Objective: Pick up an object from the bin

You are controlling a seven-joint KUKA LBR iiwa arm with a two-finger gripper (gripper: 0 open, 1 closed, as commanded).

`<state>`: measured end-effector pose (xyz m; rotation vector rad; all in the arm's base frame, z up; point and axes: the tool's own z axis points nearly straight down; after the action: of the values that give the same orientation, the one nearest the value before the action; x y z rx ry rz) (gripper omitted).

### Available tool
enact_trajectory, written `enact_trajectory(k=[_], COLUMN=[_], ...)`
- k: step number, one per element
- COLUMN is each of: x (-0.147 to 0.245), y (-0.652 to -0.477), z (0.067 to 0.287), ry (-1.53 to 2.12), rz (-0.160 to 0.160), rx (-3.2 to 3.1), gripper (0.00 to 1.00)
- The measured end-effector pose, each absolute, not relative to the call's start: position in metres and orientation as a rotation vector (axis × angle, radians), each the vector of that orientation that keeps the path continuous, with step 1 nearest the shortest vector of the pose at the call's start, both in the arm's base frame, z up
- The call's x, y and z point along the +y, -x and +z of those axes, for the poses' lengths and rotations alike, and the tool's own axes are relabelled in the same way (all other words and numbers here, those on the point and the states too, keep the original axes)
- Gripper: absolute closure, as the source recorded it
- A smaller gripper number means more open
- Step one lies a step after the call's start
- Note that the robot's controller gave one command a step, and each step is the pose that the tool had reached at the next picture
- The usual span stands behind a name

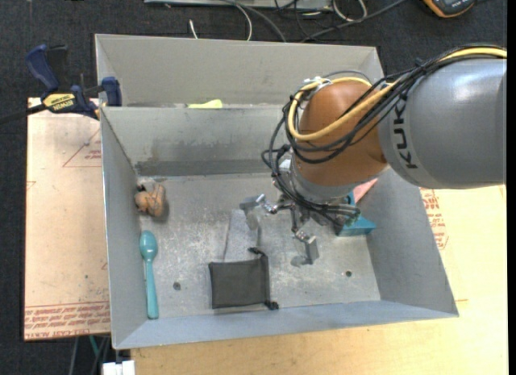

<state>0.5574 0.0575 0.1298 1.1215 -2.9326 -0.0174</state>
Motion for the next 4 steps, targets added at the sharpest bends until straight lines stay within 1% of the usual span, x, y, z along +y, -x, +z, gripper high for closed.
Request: enact_trajectory(k=[1, 2, 3, 4], x=[0.074, 0.093, 0.101, 0.103], y=[-0.526, -0.536, -0.521, -0.52], z=[0.129, 0.124, 0.102, 0.096], ry=[-1.082, -0.879, -0.946, -1.301], rz=[-0.023, -0.021, -0.022, -0.022], rx=[-2.942, -3.012, -2.991, -2.859], gripper=[0.0, 0.0, 0.0, 0.0])
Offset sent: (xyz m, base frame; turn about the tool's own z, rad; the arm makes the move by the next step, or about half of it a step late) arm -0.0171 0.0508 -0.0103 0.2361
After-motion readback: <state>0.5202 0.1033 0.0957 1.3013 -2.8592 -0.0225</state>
